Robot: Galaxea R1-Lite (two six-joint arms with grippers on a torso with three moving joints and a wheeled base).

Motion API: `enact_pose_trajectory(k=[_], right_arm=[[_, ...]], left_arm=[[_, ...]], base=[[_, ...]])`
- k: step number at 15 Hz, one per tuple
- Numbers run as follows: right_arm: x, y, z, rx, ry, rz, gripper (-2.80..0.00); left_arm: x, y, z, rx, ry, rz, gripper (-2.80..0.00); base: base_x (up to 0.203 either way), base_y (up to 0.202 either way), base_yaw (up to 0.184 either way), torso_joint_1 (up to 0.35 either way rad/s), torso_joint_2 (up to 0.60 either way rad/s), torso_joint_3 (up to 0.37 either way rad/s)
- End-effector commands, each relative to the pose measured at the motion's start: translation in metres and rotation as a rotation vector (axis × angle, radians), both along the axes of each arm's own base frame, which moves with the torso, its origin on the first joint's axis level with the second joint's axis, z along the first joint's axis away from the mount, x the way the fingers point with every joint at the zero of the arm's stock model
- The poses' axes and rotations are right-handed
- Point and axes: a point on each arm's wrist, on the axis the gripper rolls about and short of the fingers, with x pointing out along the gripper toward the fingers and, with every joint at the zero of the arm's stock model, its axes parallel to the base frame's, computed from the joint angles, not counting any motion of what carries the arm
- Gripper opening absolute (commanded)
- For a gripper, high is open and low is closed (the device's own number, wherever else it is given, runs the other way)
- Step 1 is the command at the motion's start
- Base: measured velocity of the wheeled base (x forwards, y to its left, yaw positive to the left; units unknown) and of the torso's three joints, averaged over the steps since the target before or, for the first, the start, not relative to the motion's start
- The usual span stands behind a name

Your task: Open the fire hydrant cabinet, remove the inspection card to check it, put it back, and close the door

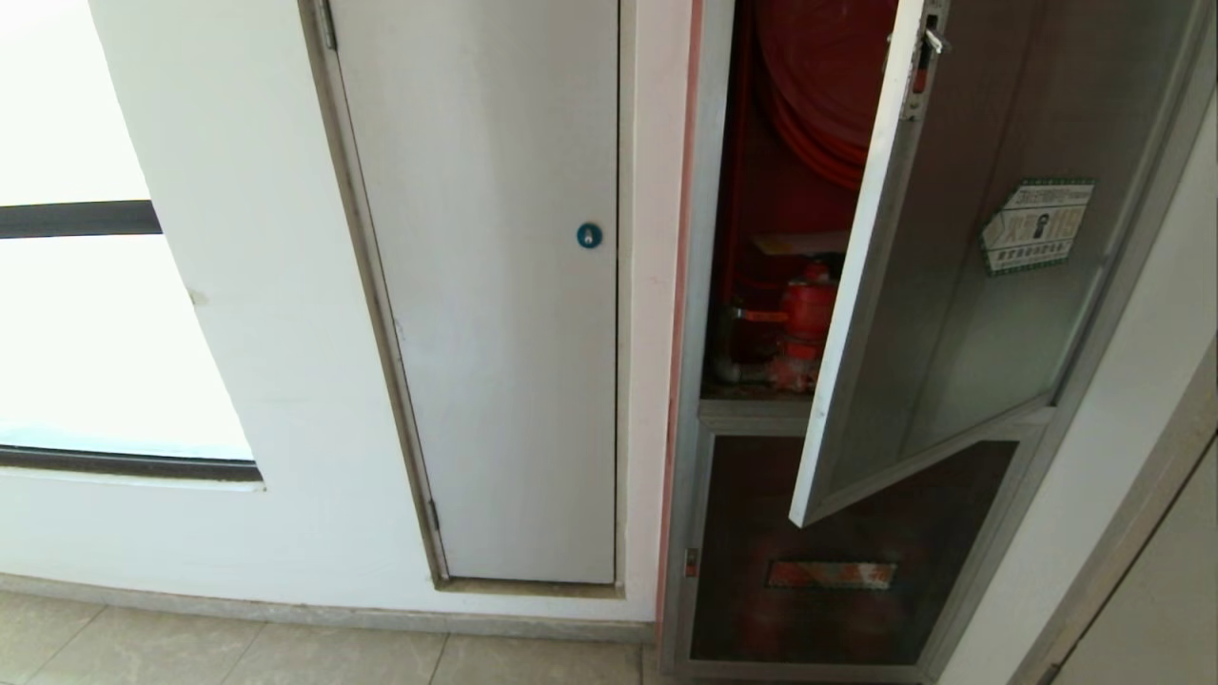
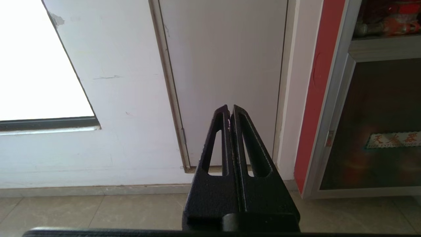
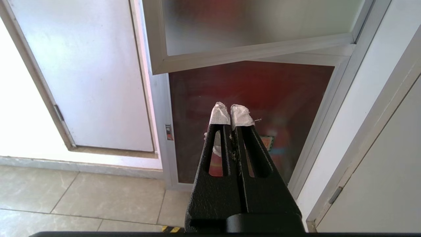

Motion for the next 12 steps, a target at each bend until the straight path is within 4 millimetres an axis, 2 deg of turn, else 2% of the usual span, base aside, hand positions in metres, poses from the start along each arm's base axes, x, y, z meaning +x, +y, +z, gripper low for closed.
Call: enact_pose_trajectory(k=[1, 12], right_arm=[[0.0002, 0.0, -0.0003, 0.0, 0.002, 0.001, -2.8], [0.0001, 0.0, 0.0, 0.029, 0.002, -0.001, -2.8]], left_arm=[[0.0023, 0.0, -0.0076, 0.001, 0.028, 0.0, -2.8], [0.0023, 0.0, -0.0076, 0.001, 0.028, 0.0, -2.8]], base=[[0.0, 0.0, 0.0, 0.0, 0.0, 0.0], [0.0, 0.0, 0.0, 0.0, 0.0, 0.0]])
